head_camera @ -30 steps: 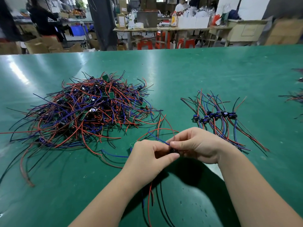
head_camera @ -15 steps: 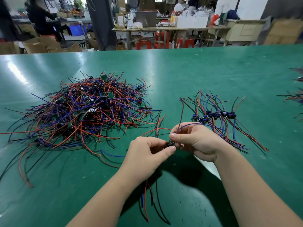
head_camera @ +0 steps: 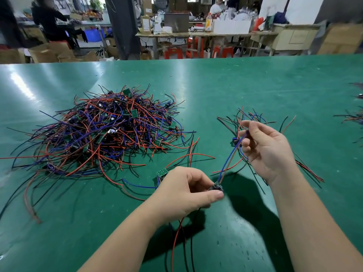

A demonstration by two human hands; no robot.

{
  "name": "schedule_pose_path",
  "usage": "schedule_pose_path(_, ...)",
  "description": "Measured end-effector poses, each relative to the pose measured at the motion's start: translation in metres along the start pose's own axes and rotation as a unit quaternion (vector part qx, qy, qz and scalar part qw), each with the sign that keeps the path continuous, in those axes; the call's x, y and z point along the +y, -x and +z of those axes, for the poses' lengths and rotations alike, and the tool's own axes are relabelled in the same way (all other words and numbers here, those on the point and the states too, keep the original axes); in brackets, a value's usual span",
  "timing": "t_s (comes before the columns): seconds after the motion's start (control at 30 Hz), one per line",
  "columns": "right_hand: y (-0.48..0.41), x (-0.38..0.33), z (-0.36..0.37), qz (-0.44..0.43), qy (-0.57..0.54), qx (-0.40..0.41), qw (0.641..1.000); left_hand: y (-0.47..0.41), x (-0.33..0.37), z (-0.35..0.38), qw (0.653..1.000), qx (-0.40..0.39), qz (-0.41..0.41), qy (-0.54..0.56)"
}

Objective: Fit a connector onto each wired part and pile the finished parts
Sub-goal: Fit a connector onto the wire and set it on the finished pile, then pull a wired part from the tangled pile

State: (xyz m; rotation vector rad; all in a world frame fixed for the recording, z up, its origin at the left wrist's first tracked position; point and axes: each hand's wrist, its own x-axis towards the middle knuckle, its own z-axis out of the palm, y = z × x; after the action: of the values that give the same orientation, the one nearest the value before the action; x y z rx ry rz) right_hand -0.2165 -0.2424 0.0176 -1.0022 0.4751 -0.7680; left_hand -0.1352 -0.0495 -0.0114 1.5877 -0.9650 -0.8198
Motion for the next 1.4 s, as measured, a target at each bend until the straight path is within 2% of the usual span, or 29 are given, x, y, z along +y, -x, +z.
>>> schedule_pose_path(0.17, -0.002, -0.003, -0.004, 0.069, 0.011, 0.033, 0.997, -0.001, 0.000, -0.004, 0.999, 0.024, -0.021, -0.019)
schedule_pose_path(0.27, -0.002, -0.002, -0.005, 0.069, 0.028, 0.043, 0.996, -0.001, 0.000, -0.006, 0.999, 0.031, -0.037, -0.012)
schedule_pose_path(0.33, -0.002, 0.001, -0.003, 0.046, 0.016, 0.042, 0.998, -0.002, 0.001, -0.006, 0.997, 0.055, -0.043, 0.025)
schedule_pose_path(0.43, 0.002, 0.005, 0.005, 0.055, 0.038, 0.048, 0.997, -0.007, 0.003, -0.005, 0.979, 0.148, -0.041, 0.136)
schedule_pose_path(0.47, 0.005, 0.007, 0.009, 0.052, 0.072, 0.037, 0.995, -0.009, 0.002, -0.005, 0.968, 0.180, -0.038, 0.171)
schedule_pose_path(0.53, 0.014, 0.016, 0.018, 0.025, 0.149, -0.050, 0.987, -0.011, 0.000, -0.008, 0.954, 0.223, -0.030, 0.196)
schedule_pose_path(0.6, 0.025, 0.027, 0.030, -0.012, 0.249, -0.161, 0.955, -0.012, -0.004, -0.010, 0.959, 0.231, -0.017, 0.166)
schedule_pose_path(0.67, 0.032, 0.037, 0.038, -0.065, 0.353, -0.201, 0.912, -0.013, -0.006, -0.011, 0.970, 0.223, 0.000, 0.099)
schedule_pose_path(0.73, 0.031, 0.042, 0.039, -0.108, 0.380, -0.185, 0.900, -0.013, -0.007, -0.011, 0.976, 0.213, 0.021, 0.038)
schedule_pose_path(0.83, 0.029, 0.039, 0.035, -0.140, 0.338, -0.176, 0.914, -0.008, -0.005, -0.007, 0.981, 0.184, 0.056, -0.014)
schedule_pose_path(0.9, 0.026, 0.035, 0.034, -0.194, 0.299, -0.163, 0.920, -0.005, -0.003, -0.004, 0.980, 0.177, 0.076, -0.042)
schedule_pose_path(1.0, 0.014, 0.027, 0.030, -0.366, 0.309, -0.054, 0.876, -0.003, 0.000, -0.002, 0.970, 0.183, 0.132, -0.088)
schedule_pose_path(1.07, 0.000, 0.023, 0.021, -0.406, 0.349, 0.044, 0.844, -0.003, -0.004, -0.003, 0.960, 0.187, 0.158, -0.133)
schedule_pose_path(1.13, -0.014, 0.021, 0.009, -0.369, 0.448, 0.112, 0.806, -0.005, -0.007, -0.005, 0.951, 0.199, 0.158, -0.178)
schedule_pose_path(1.23, -0.029, 0.026, -0.012, -0.203, 0.613, 0.119, 0.754, -0.006, -0.006, -0.008, 0.922, 0.251, 0.158, -0.249)
schedule_pose_path(1.3, -0.031, 0.027, -0.018, -0.130, 0.663, 0.109, 0.729, -0.007, -0.006, -0.012, 0.899, 0.290, 0.151, -0.290)
schedule_pose_path(1.4, -0.029, 0.028, -0.017, -0.101, 0.685, 0.095, 0.716, -0.005, -0.007, -0.018, 0.874, 0.315, 0.088, -0.360)
